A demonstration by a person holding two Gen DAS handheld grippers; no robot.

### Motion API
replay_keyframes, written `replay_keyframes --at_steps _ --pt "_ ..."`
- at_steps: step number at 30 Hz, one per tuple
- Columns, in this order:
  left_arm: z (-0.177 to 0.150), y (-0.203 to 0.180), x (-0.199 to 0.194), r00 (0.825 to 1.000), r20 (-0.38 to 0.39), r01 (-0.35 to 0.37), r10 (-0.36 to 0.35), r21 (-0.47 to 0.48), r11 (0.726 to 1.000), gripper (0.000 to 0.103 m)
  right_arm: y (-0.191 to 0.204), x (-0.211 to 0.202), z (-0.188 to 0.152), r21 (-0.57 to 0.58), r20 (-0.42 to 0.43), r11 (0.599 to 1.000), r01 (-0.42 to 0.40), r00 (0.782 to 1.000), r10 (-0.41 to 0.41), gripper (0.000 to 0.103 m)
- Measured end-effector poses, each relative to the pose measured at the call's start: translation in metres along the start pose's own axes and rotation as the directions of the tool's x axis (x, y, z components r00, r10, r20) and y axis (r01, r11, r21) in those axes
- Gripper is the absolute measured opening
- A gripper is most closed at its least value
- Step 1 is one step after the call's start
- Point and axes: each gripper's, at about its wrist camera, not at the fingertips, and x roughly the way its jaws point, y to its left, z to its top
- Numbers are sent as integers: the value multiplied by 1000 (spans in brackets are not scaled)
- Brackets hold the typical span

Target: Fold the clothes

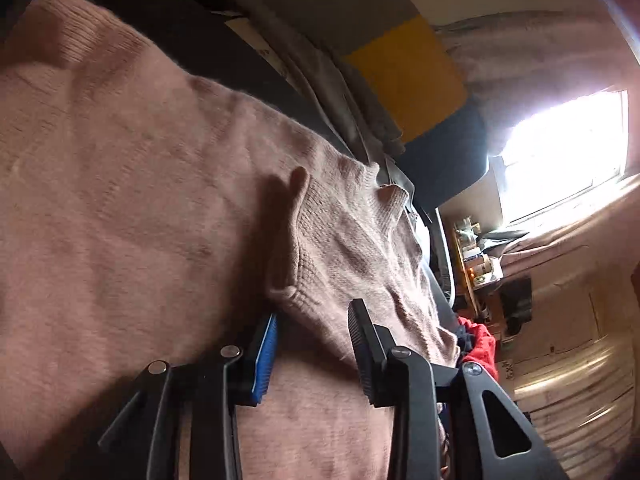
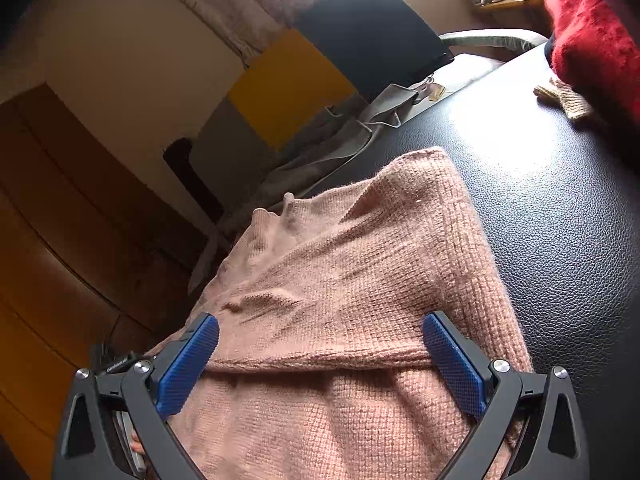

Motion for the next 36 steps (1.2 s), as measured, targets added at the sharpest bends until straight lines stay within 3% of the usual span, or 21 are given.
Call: replay_keyframes --at_steps 4,9,10,13,19,23,25,27,28,31,34,36 --pt "13 -4 -2 999 1 -42 42 42 998 38 1 1 0 -3 -3 1000 7 1000 -7 103" --pt "32 -10 19 994 -100 -26 33 74 997 39 13 5 5 -58 -56 996 72 996 -75 103" --pt "33 -14 23 993 -117 -21 32 98 995 35 20 6 9 -90 -63 993 78 994 -84 103" --pt "32 -24 33 987 -160 -3 27 148 989 5 38 9 25 -194 -58 976 98 992 -111 103" --pt "13 -20 10 993 -110 -29 50 184 982 5 40 48 65 -298 -124 944 138 976 -181 103" --pt "5 -1 4 991 -121 -28 49 167 986 6 5 82 73 -293 -193 921 258 927 -321 103" --pt "5 -3 4 992 -116 -29 50 177 984 8 2 81 68 -328 -153 910 254 936 -316 103" --pt "6 -8 3 993 -104 -43 62 176 983 12 4 80 66 -348 -145 899 266 932 -332 103" --pt "7 -14 -2 994 -72 -68 84 199 978 20 4 80 65 -356 -143 894 272 930 -340 103" --pt "16 -44 -13 995 9 -93 95 330 939 27 4 79 65 -362 -141 890 277 928 -346 103" --pt "34 -81 -8 992 44 -126 122 524 842 46 12 78 70 -384 -171 883 269 919 -354 103" --pt "49 -98 2 988 51 -146 145 609 780 50 24 77 78 -416 -193 885 210 931 -311 103"
